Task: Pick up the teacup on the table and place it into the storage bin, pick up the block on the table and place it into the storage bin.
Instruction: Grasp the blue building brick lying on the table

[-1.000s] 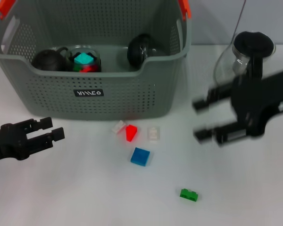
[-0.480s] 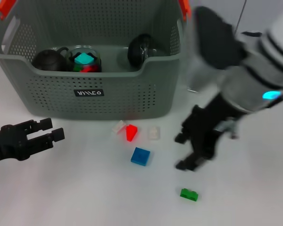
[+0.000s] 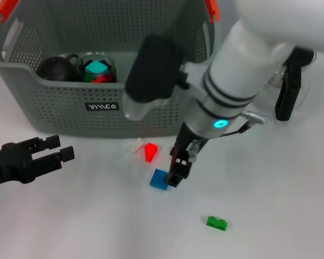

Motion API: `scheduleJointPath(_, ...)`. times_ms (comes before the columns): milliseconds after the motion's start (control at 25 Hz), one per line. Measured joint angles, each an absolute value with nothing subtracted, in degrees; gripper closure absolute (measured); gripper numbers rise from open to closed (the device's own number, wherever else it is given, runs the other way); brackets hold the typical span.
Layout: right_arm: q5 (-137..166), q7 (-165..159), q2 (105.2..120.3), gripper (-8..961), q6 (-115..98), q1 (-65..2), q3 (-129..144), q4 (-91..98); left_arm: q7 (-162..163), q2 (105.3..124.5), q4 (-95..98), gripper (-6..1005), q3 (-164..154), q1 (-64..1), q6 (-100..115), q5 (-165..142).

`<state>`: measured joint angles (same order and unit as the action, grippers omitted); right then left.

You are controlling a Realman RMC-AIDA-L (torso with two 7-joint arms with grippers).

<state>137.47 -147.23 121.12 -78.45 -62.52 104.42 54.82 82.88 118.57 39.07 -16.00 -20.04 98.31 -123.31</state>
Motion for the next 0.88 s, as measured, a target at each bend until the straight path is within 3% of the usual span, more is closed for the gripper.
scheduleJointPath(880, 130.2, -149.7, 121.73, 299, -61.1, -63.3, 116.1, 45.0, 82.9, 118.57, 39.1, 359, -15.9, -19.5, 97.6, -123.3)
